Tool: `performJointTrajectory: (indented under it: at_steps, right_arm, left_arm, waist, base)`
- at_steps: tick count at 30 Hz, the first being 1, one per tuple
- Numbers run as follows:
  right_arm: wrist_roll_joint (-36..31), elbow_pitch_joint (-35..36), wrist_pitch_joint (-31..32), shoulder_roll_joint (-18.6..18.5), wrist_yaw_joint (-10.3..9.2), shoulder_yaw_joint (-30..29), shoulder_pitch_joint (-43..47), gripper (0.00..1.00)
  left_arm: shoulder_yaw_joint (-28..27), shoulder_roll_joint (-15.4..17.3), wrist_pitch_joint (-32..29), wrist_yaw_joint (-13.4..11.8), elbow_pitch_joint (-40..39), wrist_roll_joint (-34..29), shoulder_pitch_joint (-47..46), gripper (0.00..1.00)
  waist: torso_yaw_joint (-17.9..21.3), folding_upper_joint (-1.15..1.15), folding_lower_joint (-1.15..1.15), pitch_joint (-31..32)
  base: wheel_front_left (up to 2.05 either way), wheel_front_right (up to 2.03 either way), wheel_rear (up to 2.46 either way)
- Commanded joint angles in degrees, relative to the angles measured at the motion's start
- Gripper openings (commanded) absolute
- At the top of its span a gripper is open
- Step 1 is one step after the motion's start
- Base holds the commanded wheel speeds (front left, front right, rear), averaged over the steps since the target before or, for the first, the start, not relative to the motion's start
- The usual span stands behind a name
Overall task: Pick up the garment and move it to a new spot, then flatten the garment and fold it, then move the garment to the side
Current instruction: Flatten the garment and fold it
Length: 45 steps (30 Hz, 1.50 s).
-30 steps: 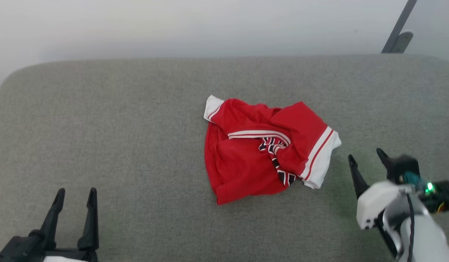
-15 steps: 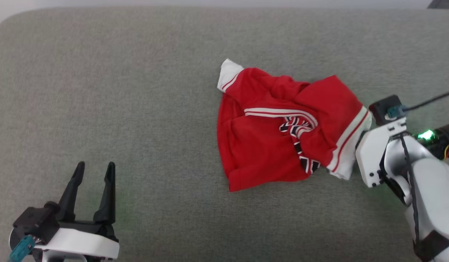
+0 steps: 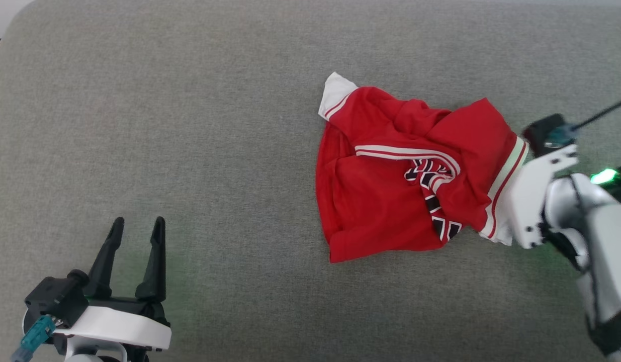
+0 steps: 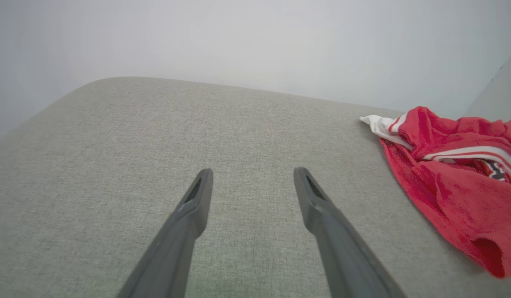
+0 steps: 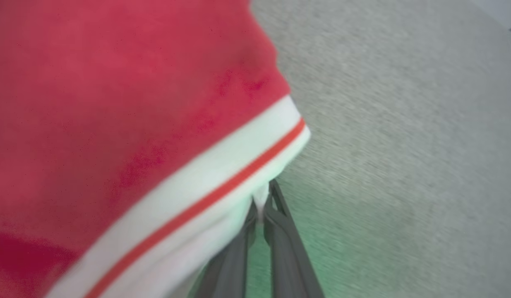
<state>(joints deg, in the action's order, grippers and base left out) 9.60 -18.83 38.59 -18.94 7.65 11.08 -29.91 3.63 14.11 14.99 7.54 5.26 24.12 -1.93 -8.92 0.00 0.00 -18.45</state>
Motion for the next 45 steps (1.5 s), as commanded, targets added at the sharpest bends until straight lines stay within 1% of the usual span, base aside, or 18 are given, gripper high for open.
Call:
performJointTrajectory:
  at_steps: [1, 5, 12, 18, 19, 20, 21, 22, 23, 24, 26, 29, 32, 35, 39, 43, 44, 45]
  right_arm:
    - [-0.5, 0.0, -0.2, -1.2, -0.30, -1.4, 1.4, 0.00]
    - [-1.6, 3.4, -1.1, -1.8, -0.26, -5.9, 3.0, 0.00]
    - [-5.8, 8.5, -0.1, -4.3, -0.23, -16.9, 7.0, 0.00]
    - [-10.3, 7.9, -0.3, -4.3, -0.23, -26.2, 9.7, 0.00]
    - [-10.7, 7.3, -0.7, -3.9, -0.23, -27.3, 9.9, 0.00]
    - [-11.3, 6.4, -2.0, -2.5, -0.23, -28.9, 10.3, 0.00]
    - [-11.5, 6.2, -3.0, -1.9, -0.23, -29.6, 10.3, 0.07]
    - [-11.9, 6.0, -4.1, -1.4, -0.23, -30.3, 10.1, 0.44]
    - [-12.2, 5.9, -5.2, -0.8, -0.23, -30.8, 9.9, 0.95]
    - [-12.7, 5.7, -6.2, -0.4, -0.23, -30.9, 9.8, 1.00]
    - [-13.3, 5.9, -7.9, -0.2, -0.23, -30.5, 9.8, 1.00]
    - [-12.8, 7.4, -9.3, -1.5, -0.23, -28.1, 10.4, 1.00]
    - [-10.0, 11.4, -8.9, -3.5, -0.23, -22.4, 10.8, 1.00]
    - [-5.8, 16.8, -5.6, -6.8, -0.23, -15.6, 11.3, 1.00]
    - [0.0, 23.0, 1.5, -11.4, -0.23, -7.2, 10.1, 1.00]
    - [3.5, 26.3, 7.9, -14.9, -0.23, 0.0, 7.0, 1.00]
    - [3.5, 26.3, 7.9, -14.9, -0.23, 0.0, 7.0, 1.00]
    - [4.1, 26.6, 9.1, -15.5, -0.23, 1.3, 6.1, 1.00]
  left_arm:
    - [0.0, -0.1, 0.3, -0.1, 0.2, 0.0, -0.1, 1.00]
    - [0.2, -0.1, 0.3, -0.1, 0.3, -0.2, 0.7, 1.00]
    - [1.1, 0.8, 0.3, -0.1, 0.0, -0.4, 0.2, 1.00]
    - [2.2, 1.5, 0.3, -0.1, 0.1, -0.1, 0.1, 1.00]
    - [2.5, 1.6, 0.3, -0.1, 0.2, -0.1, 0.0, 1.00]
    - [3.2, 1.8, 0.3, -0.1, 0.4, -0.1, -0.1, 1.00]
    - [3.4, 2.0, 0.3, -0.1, 0.4, -0.1, -0.1, 1.00]
    - [3.5, 2.1, 0.3, -0.1, 0.5, 0.0, -0.2, 1.00]
    - [3.6, 2.2, 0.3, -0.1, 0.6, 0.0, -0.3, 1.00]
    - [3.6, 2.4, 0.3, -0.1, 0.6, 0.1, -0.4, 1.00]
    - [3.2, 2.6, 0.3, -0.1, 0.5, 0.2, -0.2, 1.00]
    - [3.4, 2.7, 0.3, -0.1, 0.4, 0.5, 0.1, 1.00]
    - [3.7, 2.8, 0.3, -0.1, 0.5, 0.6, 0.2, 1.00]
    - [4.2, 2.7, 0.3, -0.1, 0.6, 1.0, -0.1, 1.00]
    - [5.2, 2.4, 0.3, -0.1, 0.9, 1.3, -1.0, 1.00]
    - [6.6, 2.2, 0.3, -0.1, 1.3, 1.9, -2.2, 1.00]
    - [6.6, 2.2, 0.3, -0.1, 1.3, 1.9, -2.2, 1.00]
    - [7.0, 2.2, 0.3, -0.1, 1.3, 2.1, -2.5, 1.00]
  waist:
    - [0.3, 0.00, 0.00, 0.4]
    - [1.3, 0.00, 0.00, 1.3]
    - [2.3, 0.00, 0.00, 2.1]
    - [2.3, 0.00, 0.00, 2.1]
    - [2.3, 0.00, 0.00, 2.1]
    - [2.1, 0.00, 0.00, 2.3]
    - [2.1, 0.00, 0.00, 2.3]
    - [2.2, 0.00, 0.00, 2.4]
    - [2.3, 0.00, 0.00, 2.4]
    - [2.5, 0.00, 0.00, 2.5]
    - [2.9, 0.00, 0.00, 2.6]
    - [3.7, 0.00, 0.00, 2.4]
    - [4.6, 0.00, 0.00, 1.9]
    - [5.3, 0.00, 0.00, 1.4]
    - [5.7, 0.00, 0.00, 0.8]
    - [5.2, 0.00, 0.00, -0.2]
    - [5.2, 0.00, 0.00, -0.2]
    - [4.9, 0.00, 0.00, -0.4]
  base:
    - [0.00, 0.00, 0.00]
    - [0.00, 0.00, 0.00]
    - [0.00, 0.00, 0.00]
    - [0.00, 0.00, 0.00]
    - [0.00, 0.00, 0.00]
    - [0.00, 0.00, 0.00]
    - [0.00, 0.00, 0.00]
    - [0.00, 0.00, 0.00]
    - [0.00, 0.00, 0.00]
    - [0.00, 0.00, 0.00]
    - [0.00, 0.00, 0.00]
    - [0.00, 0.00, 0.00]
    - [0.00, 0.00, 0.00]
    - [0.00, 0.00, 0.00]
    - [0.00, 0.00, 0.00]
    - [0.00, 0.00, 0.00]
    - [0.00, 0.00, 0.00]
    - [0.00, 0.00, 0.00]
